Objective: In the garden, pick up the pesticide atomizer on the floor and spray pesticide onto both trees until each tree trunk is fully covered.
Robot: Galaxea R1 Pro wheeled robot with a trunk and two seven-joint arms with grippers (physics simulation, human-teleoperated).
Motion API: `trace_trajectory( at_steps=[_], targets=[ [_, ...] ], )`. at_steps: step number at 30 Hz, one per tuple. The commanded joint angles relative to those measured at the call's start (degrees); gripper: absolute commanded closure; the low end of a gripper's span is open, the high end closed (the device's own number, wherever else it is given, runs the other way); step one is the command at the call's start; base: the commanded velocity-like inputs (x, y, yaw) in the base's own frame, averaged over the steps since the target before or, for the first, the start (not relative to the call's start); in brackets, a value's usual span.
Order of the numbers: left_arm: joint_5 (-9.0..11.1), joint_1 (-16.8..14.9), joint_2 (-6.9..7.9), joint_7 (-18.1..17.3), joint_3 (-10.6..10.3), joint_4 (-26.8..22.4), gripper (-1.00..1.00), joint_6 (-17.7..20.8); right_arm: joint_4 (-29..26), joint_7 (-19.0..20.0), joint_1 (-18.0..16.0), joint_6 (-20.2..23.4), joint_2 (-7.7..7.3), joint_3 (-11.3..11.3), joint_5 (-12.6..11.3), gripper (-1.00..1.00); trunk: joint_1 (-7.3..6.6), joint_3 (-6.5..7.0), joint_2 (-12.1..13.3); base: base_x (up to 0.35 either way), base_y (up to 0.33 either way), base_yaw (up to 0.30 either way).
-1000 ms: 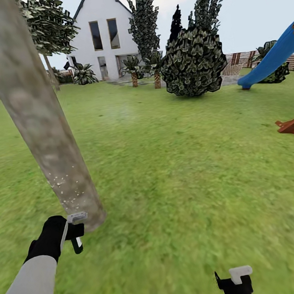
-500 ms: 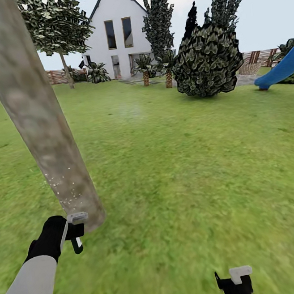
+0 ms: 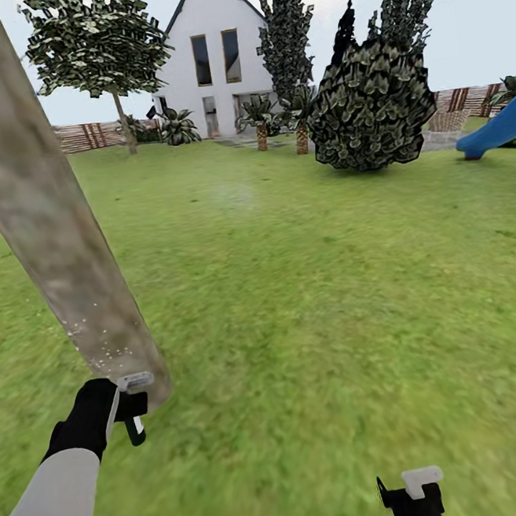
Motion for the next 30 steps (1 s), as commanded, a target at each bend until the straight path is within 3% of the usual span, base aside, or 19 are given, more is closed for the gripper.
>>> trace_trajectory(
  at_steps=[1, 5, 10, 14, 17, 24, 26, 30],
  targets=[
    [-0.6, 0.0, -0.04, -0.5, 0.2, -0.1, 1.0, 0.2, 0.1, -0.3, 0.0, -0.1, 0.0, -0.3, 0.6, -1.0, 0.01, -0.05, 0.0, 0.123, -0.267, 0.115],
    [-0.5, 0.0, -0.1, -0.6, 0.3, 0.0, 1.0, 0.2, 0.1, -0.3, 0.0, -0.2, 0.09, -0.2, 0.6, -1.0, 0.01, -0.05, 0.0, 0.115, -0.269, 0.235],
    [-0.4, 0.0, -1.43, -0.7, 0.2, -0.1, 1.0, 0.3, 0.0, -0.4, 0.0, -0.1, -0.11, -0.3, 0.5, -1.0, 0.01, -0.05, 0.0, 0.126, -0.271, 0.265],
    [-0.5, -0.1, -0.72, -1.0, 0.5, -0.4, 1.0, 0.4, 0.1, -0.4, 0.0, -0.1, -0.09, -0.3, 0.5, -1.0, 0.01, -0.05, 0.0, 0.157, -0.266, 0.249],
    [-0.5, -0.4, 0.77, -1.1, 0.8, -4.0, 1.0, 1.3, 0.0, -0.4, 0.0, -0.1, -0.09, -0.3, 0.5, -1.0, 0.01, -0.05, 0.0, 0.226, -0.209, 0.253],
    [-0.4, -1.5, 0.82, -1.2, 0.4, -6.5, 1.0, 3.8, 0.0, -0.4, 0.0, -0.2, -0.09, -0.3, 0.5, -1.0, 0.01, -0.05, 0.0, 0.146, -0.084, 0.253],
    [-0.4, -3.8, 0.69, -1.2, -0.2, -9.5, 1.0, 7.8, 0.0, -0.4, 0.0, -0.2, -0.09, -0.3, 0.5, -1.0, 0.01, -0.05, 0.0, 0.004, -0.001, 0.253],
    [-0.4, -6.7, 0.21, -1.2, -3.1, -10.1, 1.0, 9.0, 0.0, -0.4, 0.0, -0.2, -0.09, -0.3, 0.5, -1.0, 0.01, -0.05, 0.0, 0.001, 0.0, 0.233]
  ],
)
